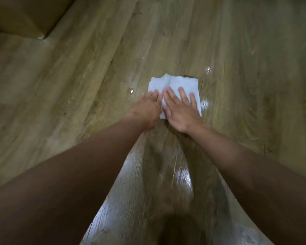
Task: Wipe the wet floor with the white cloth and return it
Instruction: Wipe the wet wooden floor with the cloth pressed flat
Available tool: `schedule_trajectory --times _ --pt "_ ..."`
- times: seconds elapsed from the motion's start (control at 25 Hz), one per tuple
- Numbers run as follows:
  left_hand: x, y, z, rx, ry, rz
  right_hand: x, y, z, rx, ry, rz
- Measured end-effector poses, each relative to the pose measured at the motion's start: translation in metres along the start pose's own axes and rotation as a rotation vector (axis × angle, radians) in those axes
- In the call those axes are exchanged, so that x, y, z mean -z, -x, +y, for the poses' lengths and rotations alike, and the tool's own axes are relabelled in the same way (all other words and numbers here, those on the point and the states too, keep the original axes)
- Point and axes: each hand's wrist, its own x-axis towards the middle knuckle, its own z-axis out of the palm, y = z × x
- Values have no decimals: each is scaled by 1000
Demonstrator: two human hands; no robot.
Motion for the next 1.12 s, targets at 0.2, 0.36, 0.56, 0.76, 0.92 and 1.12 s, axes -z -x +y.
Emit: schedule_trajectory --times 0.2,0.36,0.56,0.76,0.92,1.12 --pt "-50 82 21 -110 92 114 -35 97 -13 93 124 113" --pt "-49 74 22 -62 112 131 -28 69 -12 47 123 88" --pt "1 14 3 46 19 -9 2 0 -6 21 35 -29" --pt "-33 61 18 -68 32 74 -32 78 -20 36 104 156" --pt "-47 78 17 -87 -25 87 -33 70 -19 36 134 201" --pt "-5 36 -3 -10 125 -27 -11 8 -9 55 60 66"
